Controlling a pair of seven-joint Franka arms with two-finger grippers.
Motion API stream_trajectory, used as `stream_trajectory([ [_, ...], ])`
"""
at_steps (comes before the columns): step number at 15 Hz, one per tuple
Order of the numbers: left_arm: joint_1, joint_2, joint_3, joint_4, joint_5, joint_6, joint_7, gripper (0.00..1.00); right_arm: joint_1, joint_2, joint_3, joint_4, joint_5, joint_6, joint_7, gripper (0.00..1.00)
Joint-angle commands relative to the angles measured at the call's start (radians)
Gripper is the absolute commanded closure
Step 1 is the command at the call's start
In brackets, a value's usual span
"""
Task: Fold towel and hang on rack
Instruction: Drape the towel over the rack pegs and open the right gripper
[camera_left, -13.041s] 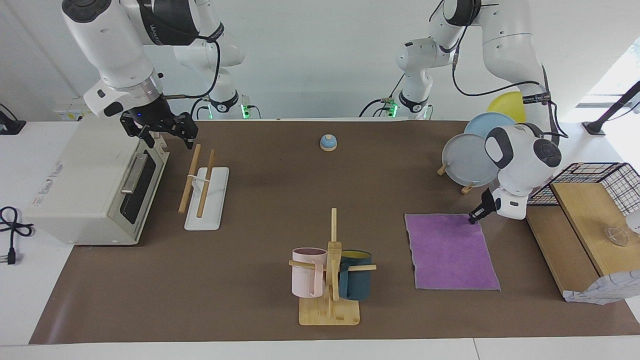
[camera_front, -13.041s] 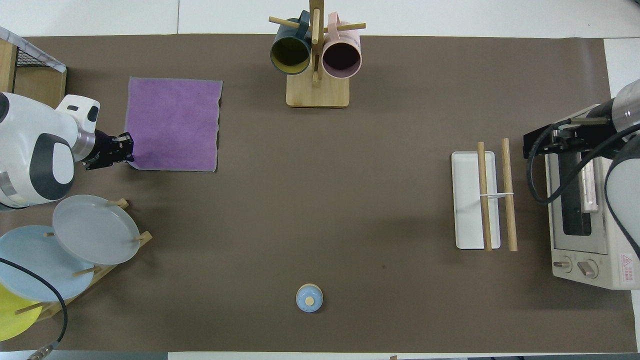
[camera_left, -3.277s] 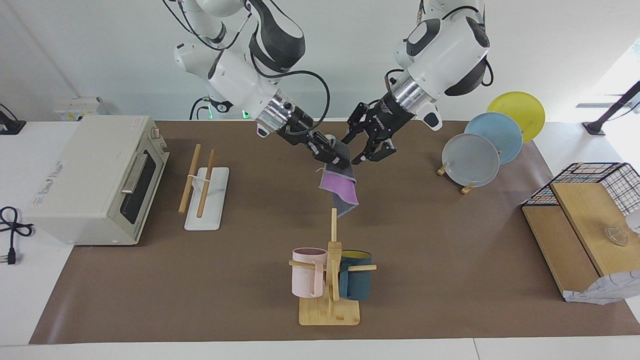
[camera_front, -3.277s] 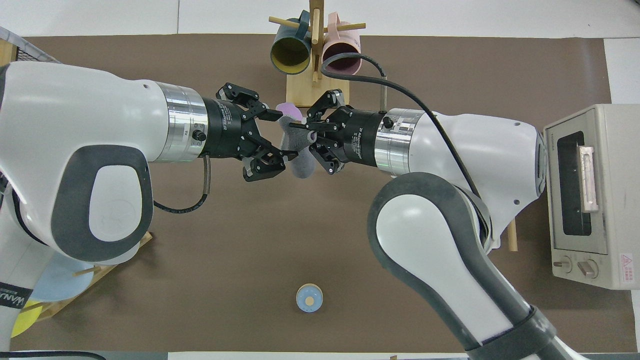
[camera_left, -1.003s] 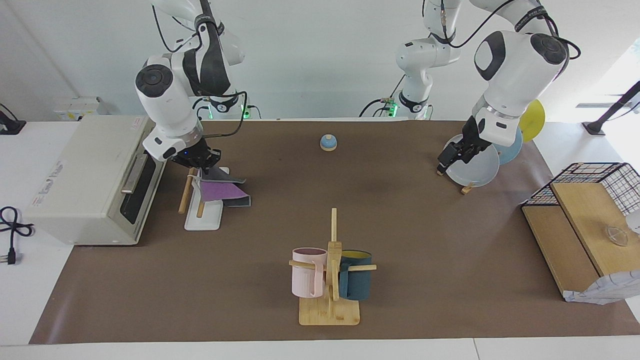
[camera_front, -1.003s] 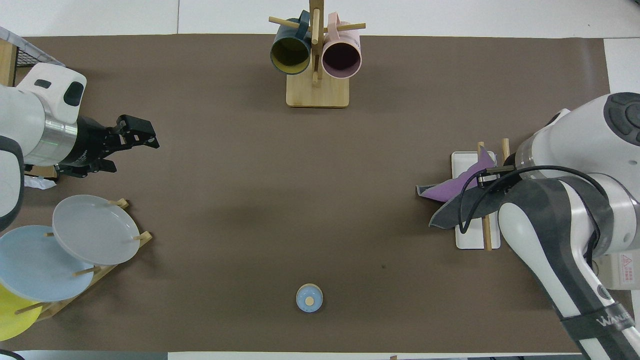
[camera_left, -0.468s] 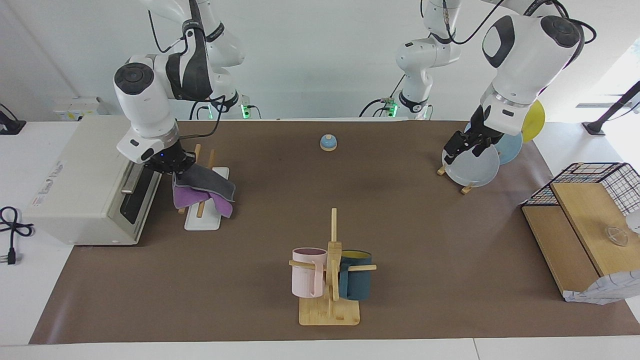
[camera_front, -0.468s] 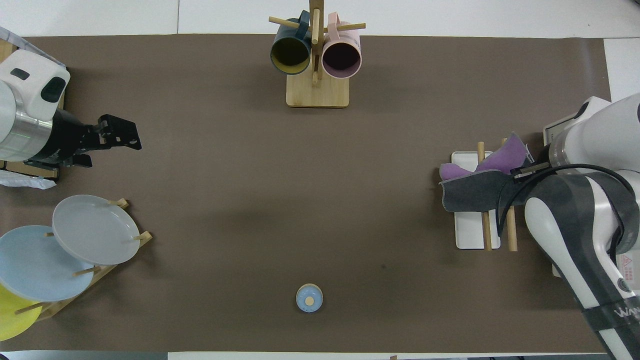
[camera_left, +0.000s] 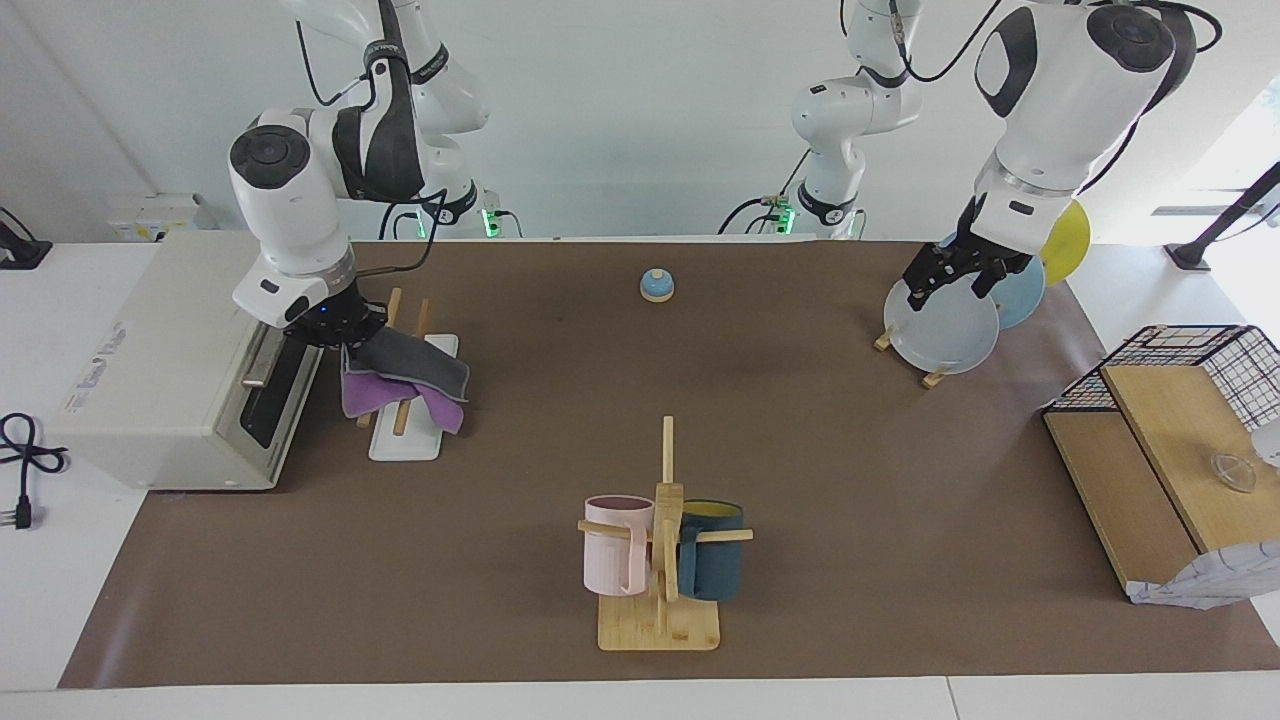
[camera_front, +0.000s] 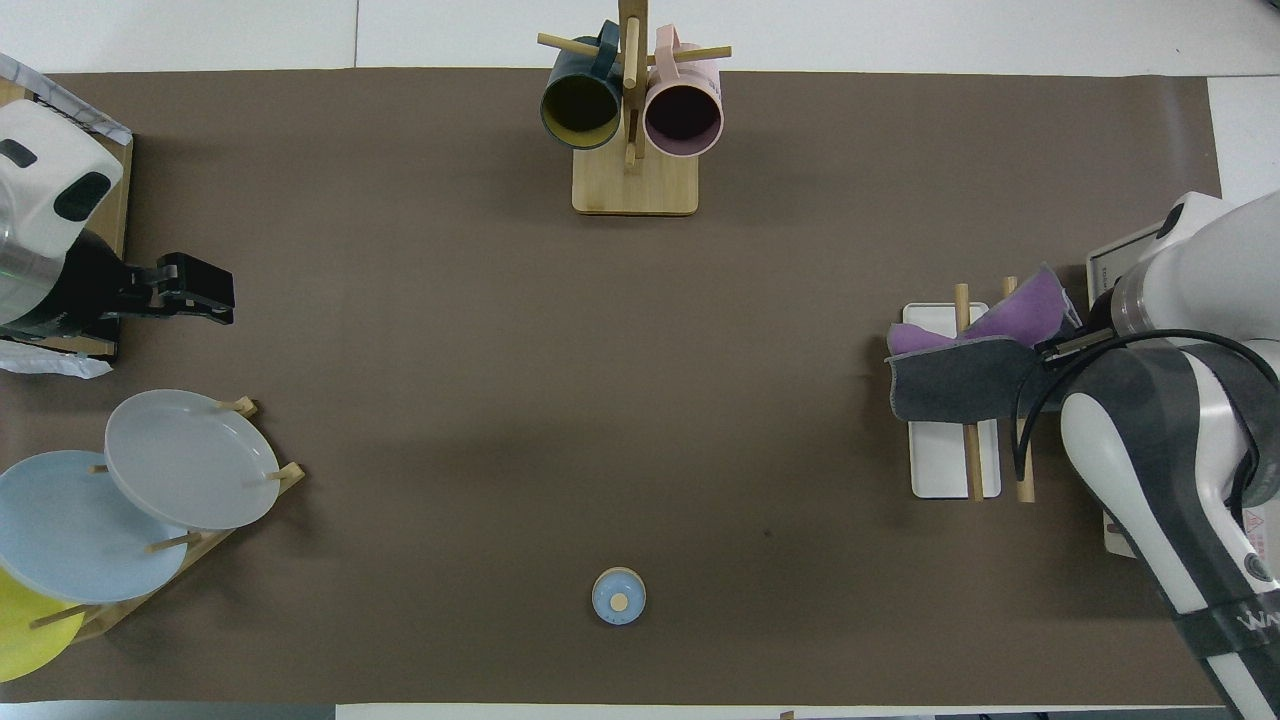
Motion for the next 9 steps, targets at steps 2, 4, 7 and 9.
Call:
stream_trajectory([
  [2, -0.114, 0.011, 0.091, 0.033, 0.007, -0.091, 0.056, 0.0, -0.027, -0.028, 0.011, -0.052, -0.019, 0.015, -0.026, 1.0],
  [4, -0.181, 0.007, 0.174, 0.035, -0.045, -0.12, 0.056, 0.0, -0.039, -0.039, 0.011, -0.069, -0.016, 0.015, -0.017, 1.0],
  [7, -0.195, 0.004, 0.184, 0.044, -0.064, -0.116, 0.06, 0.0, -0.039, -0.039, 0.013, -0.071, -0.014, 0.017, -0.019, 1.0],
  [9, -0.192, -0.001, 0.181, 0.044, -0.076, -0.105, 0.06, 0.0, -0.044, -0.039, 0.013, -0.071, -0.011, 0.015, -0.025, 0.67],
])
